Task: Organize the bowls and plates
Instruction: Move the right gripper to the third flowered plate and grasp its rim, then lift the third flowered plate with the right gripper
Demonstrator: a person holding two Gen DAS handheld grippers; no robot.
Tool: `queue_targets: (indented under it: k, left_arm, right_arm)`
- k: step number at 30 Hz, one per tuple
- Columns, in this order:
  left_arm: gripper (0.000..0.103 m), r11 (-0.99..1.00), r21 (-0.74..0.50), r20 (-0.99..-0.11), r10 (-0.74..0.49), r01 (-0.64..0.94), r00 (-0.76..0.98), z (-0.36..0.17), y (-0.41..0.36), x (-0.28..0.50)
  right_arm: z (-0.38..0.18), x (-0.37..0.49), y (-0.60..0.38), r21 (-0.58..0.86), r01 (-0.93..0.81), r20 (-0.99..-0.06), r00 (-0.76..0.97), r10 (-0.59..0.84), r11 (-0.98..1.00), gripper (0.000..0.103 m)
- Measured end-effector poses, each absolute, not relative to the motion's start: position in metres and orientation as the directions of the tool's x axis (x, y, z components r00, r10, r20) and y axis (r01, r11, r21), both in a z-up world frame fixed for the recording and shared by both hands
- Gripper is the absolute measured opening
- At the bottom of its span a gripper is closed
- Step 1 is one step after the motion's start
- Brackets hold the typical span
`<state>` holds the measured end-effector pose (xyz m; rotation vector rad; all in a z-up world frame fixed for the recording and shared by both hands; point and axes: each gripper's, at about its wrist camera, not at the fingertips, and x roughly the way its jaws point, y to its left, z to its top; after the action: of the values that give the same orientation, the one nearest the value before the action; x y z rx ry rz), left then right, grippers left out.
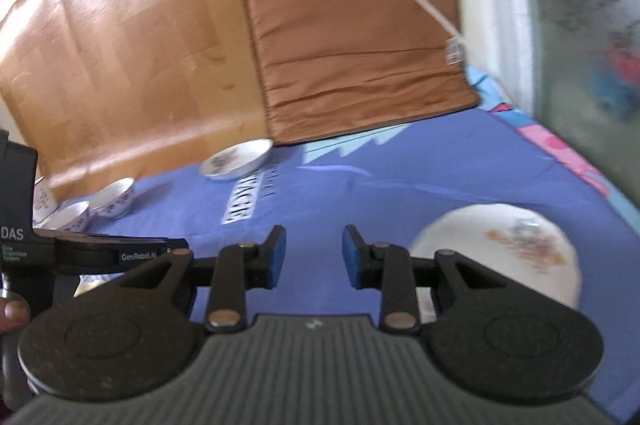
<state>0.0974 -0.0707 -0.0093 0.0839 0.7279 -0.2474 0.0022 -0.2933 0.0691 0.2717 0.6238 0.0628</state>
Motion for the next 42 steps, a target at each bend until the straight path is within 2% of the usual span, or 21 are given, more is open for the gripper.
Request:
queue_targets:
  k: [10,19,23,32,39,42]
  left_arm:
    - [0.023,0.993,0.023,-0.618,-0.076,0.115,0.783,-0.021,-0.007,0.105]
    - [0.023,0.991,-0.093,-0.581,-0.132,0.095,0.803,-0.029,0.024,0.106]
    - [0.023,0.990,-0.095,-0.550,-0.139,0.103,0.824,-0.028,0.023,0.100]
    - [0.026,0.989,-0.110,-0.522,-0.142,0.098,0.841,-0.026,0.026,0.099]
    - [0.026,0.983,-0.161,-0.540,-0.166,0.092,0.825,-0.029,0.034,0.105]
    - [0.026,0.981,-0.168,-0.542,-0.172,0.094,0.823,-0.029,0.035,0.106]
  right_arm:
    - [0.064,0.025,-0.248,0.274,-0.048,-0.609,0.764,0.212,0.961,0.034]
    - [0.060,0.060,-0.230,0.323,-0.055,-0.640,0.723,0.261,0.945,0.034]
    - [0.060,0.092,-0.227,0.341,-0.051,-0.630,0.729,0.269,0.939,0.034]
    - [0.037,0.198,-0.243,0.374,0.125,-0.659,0.733,0.169,0.919,0.035]
    - [0.006,0.256,-0.251,0.429,0.199,-0.749,0.624,0.224,0.881,0.036]
    - [-0.001,0.262,-0.247,0.424,0.201,-0.754,0.618,0.221,0.883,0.035]
